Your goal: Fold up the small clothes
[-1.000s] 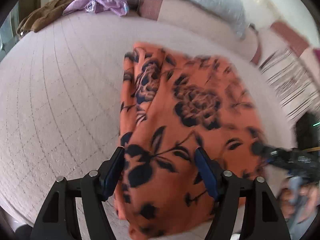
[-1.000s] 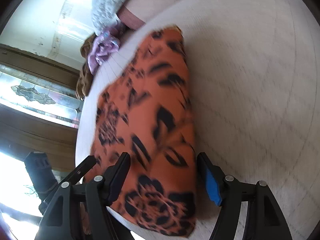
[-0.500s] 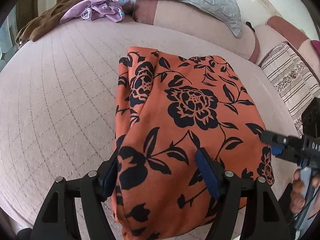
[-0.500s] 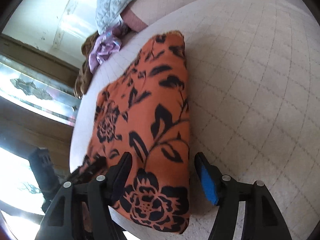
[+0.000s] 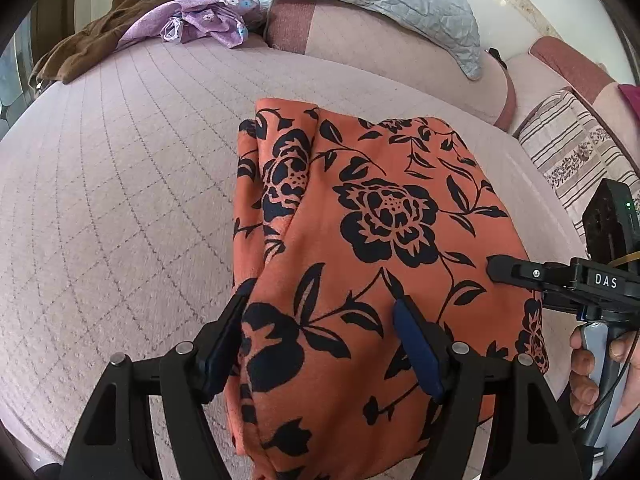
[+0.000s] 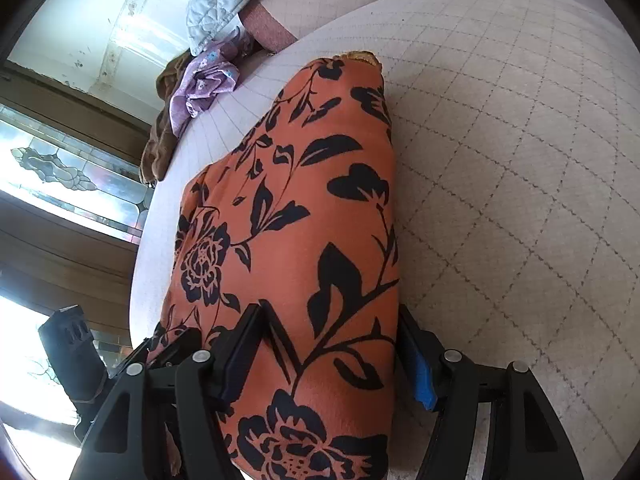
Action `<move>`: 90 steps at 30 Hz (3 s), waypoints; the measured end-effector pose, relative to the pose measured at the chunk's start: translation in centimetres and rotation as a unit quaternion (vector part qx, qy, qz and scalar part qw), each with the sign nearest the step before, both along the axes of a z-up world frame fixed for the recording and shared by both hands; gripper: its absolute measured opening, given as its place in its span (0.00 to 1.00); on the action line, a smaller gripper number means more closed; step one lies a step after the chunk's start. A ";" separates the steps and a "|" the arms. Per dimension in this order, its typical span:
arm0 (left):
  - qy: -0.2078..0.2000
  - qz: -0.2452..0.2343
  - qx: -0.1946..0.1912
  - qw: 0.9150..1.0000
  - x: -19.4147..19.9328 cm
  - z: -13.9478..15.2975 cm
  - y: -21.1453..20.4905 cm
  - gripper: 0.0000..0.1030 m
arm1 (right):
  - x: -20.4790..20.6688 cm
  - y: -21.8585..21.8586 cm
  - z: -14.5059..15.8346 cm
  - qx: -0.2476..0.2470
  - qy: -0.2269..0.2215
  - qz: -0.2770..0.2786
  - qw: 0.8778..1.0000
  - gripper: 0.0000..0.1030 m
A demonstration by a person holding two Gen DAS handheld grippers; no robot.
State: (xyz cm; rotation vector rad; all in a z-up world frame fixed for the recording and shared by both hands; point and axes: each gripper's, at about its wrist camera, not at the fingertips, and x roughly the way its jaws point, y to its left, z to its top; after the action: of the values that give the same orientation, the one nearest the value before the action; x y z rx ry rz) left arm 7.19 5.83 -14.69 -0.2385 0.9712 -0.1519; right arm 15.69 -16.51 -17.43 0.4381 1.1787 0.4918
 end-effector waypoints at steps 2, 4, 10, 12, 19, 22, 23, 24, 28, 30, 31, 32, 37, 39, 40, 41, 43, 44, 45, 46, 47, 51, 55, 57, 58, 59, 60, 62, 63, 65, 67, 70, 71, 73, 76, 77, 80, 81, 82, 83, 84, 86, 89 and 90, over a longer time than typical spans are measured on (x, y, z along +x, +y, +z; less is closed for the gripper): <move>-0.002 0.000 0.000 1.000 -0.1 0.0 0.0 0.74 | 0.1 0.1 0.0 -0.003 -0.001 0.001 1.000 0.66; -0.001 0.001 -0.002 1.000 -0.1 0.0 0.1 0.74 | 0.1 0.3 0.0 -0.007 -0.002 0.001 1.000 0.66; -0.017 0.008 -0.032 0.999 0.0 1.8 1.0 0.73 | 0.2 0.9 0.6 -0.022 -0.008 0.009 1.000 0.65; -0.026 0.011 -0.038 0.999 0.5 2.1 1.4 0.73 | 0.2 0.6 1.3 -0.020 -0.016 0.006 1.000 0.67; 0.016 0.015 -0.037 0.999 2.3 -0.6 1.1 0.72 | 2.0 0.0 -0.8 0.012 0.006 -0.012 1.000 0.66; 0.019 0.013 -0.035 0.999 2.4 -0.6 1.4 0.70 | 1.8 1.6 0.0 -0.032 -0.019 0.012 0.999 0.59; 0.019 0.014 -0.033 0.999 2.3 -0.5 1.4 0.70 | 1.8 1.8 0.2 -0.042 -0.023 0.017 0.999 0.59; 0.019 0.015 -0.029 0.999 2.3 -0.4 1.3 0.70 | 1.9 1.8 0.2 -0.043 -0.022 0.019 0.999 0.59; 0.016 0.019 -0.016 1.000 2.2 -0.4 0.7 0.70 | 1.8 0.8 -0.2 -0.012 -0.009 0.007 1.000 0.64; 0.017 0.020 -0.018 0.999 2.4 -0.7 0.7 0.70 | 1.7 -0.1 0.2 0.005 -0.006 -0.002 1.000 0.65; 0.017 0.020 -0.017 1.000 2.4 -0.7 0.6 0.71 | 1.8 -0.6 0.5 0.009 -0.010 -0.008 1.000 0.65; 0.016 0.020 -0.016 1.000 2.5 -0.7 0.5 0.71 | 2.0 -1.1 0.9 0.014 -0.014 -0.017 1.000 0.66; 0.014 0.019 -0.017 1.000 2.5 -0.7 0.5 0.71 | 5.4 -2.0 1.2 0.039 0.008 -0.051 0.998 0.66; 0.013 0.018 -0.017 1.000 2.5 -0.7 0.6 0.71 | 7.1 -1.4 0.3 0.038 0.028 -0.046 0.998 0.54; 0.012 0.018 -0.017 1.000 2.5 -0.7 0.6 0.71 | 7.4 -0.7 0.4 0.026 0.025 -0.034 0.999 0.45; 0.012 0.018 -0.019 1.000 2.4 -0.6 0.7 0.71 | 7.2 0.7 1.3 -0.025 0.006 -0.020 0.999 0.44; 0.010 0.017 -0.020 1.000 2.3 -0.8 0.8 0.72 | 6.1 2.8 3.1 -0.104 -0.040 0.003 0.994 0.41; 0.010 0.017 -0.023 1.000 2.2 -0.8 0.8 0.72 | 5.5 3.6 3.7 -0.133 -0.059 0.012 0.989 0.41; 0.010 0.017 -0.025 0.999 2.2 -0.8 0.9 0.72 | 5.3 3.8 3.8 -0.146 -0.065 0.014 0.987 0.42; 0.010 0.018 -0.025 0.999 2.2 -0.8 0.9 0.72 | 5.3 3.6 3.5 -0.147 -0.058 0.009 0.987 0.52; 0.010 0.019 -0.025 0.999 2.2 -0.8 0.9 0.72 | 5.4 3.1 3.1 -0.137 -0.043 -0.001 0.990 0.60; 0.010 0.020 -0.030 0.999 2.2 -0.8 1.1 0.72 | 3.7 0.5 2.5 -0.069 -0.016 -0.021 0.997 0.71; 0.017 0.033 -0.047 0.998 1.2 0.2 1.6 0.67 | 1.1 -0.6 2.3 -0.048 -0.009 -0.016 0.999 0.71; -0.001 0.025 -0.066 0.998 -0.1 1.3 1.8 0.65 | 0.4 -0.5 1.9 -0.044 -0.009 -0.009 0.999 0.71; -0.002 0.023 -0.060 0.998 -0.3 1.3 1.6 0.65 | 0.2 -0.3 1.8 -0.043 -0.010 -0.006 0.999 0.71; 0.004 0.020 -0.052 0.998 -0.3 0.8 1.5 0.65 | -0.1 -0.1 1.7 -0.041 -0.010 -0.005 0.999 0.71; 0.021 0.016 -0.046 0.999 0.0 -0.3 1.3 0.67 | 0.0 0.2 1.4 -0.038 -0.009 -0.002 0.999 0.71; 0.011 0.017 -0.052 0.998 0.0 -0.8 1.6 0.66 | 0.0 0.9 0.8 -0.036 -0.002 0.007 0.999 0.70; 0.014 0.014 -0.046 0.999 0.0 -0.6 1.5 0.62 | -0.1 1.4 0.7 -0.039 -0.004 0.014 0.999 0.70; 0.011 0.009 -0.036 0.999 0.1 -0.6 1.4 0.57 | -0.2 2.3 0.8 -0.059 -0.015 0.020 0.998 0.68; 0.010 0.007 -0.034 0.999 0.3 -0.5 1.4 0.54 | -0.2 2.6 0.8 -0.070 -0.018 0.024 0.997 0.64; 0.010 0.004 -0.039 0.999 0.4 -0.2 1.2 0.38 | -0.2 2.6 0.9 -0.074 -0.019 0.026 0.997 0.60; 0.011 0.004 -0.037 0.999 0.5 0.0 1.0 0.33 | -0.3 2.5 1.1 -0.075 -0.021 0.026 0.997 0.58; 0.008 0.007 -0.028 1.000 0.6 0.5 0.6 0.27 | -0.5 2.8 1.6 -0.085 -0.031 0.030 0.995 0.51; -0.001 0.018 -0.032 0.999 0.6 1.7 0.1 0.22 | -1.0 2.8 3.2 -0.095 -0.055 0.040 0.993 0.43; -0.005 0.020 -0.035 0.999 0.6 2.1 -0.1 0.21 | -1.1 2.7 4.0 -0.090 -0.064 0.041 0.993 0.42; -0.030 0.011 -0.038 0.999 1.2 4.4 -1.3 0.20 | -1.1 2.5 6.0 -0.088 -0.092 0.047 0.991 0.40; -0.044 0.005 -0.038 0.998 1.7 5.5 -2.2 0.20 | -1.0 2.4 6.7 -0.093 -0.103 0.049 0.989 0.40; -0.053 0.002 -0.040 0.998 2.0 6.2 -2.6 0.20 | -0.8 2.2 7.7 -0.095 -0.115 0.049 0.988 0.40; -0.065 -0.003 -0.042 0.997 2.6 7.0 -3.3 0.19 | -0.7 1.8 8.5 -0.096 -0.125 0.048 0.986 0.40; -0.080 -0.008 -0.044 0.996 3.3 8.0 -4.1 0.19 | -0.4 1.2 9.7 -0.098 -0.141 0.043 0.984 0.40; -0.094 -0.023 -0.048 0.994 4.7 9.2 -5.5 0.20 | 0.1 0.0 11.3 -0.102 -0.159 0.033 0.981 0.40; -0.072 -0.040 -0.056 0.995 7.2 8.1 -7.8 0.23 | 1.3 -2.9 12.9 -0.115 -0.175 0.003 0.978 0.40; -0.028 -0.055 -0.057 0.996 8.1 6.2 -8.8 0.33 | 1.9 -4.2 12.6 -0.115 -0.161 -0.005 0.980 0.41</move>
State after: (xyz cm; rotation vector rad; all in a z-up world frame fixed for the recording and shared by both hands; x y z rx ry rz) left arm 15.29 -2.98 -8.53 -0.2842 0.9214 -0.3150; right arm 17.57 -20.69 -4.88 0.1564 0.9050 0.3945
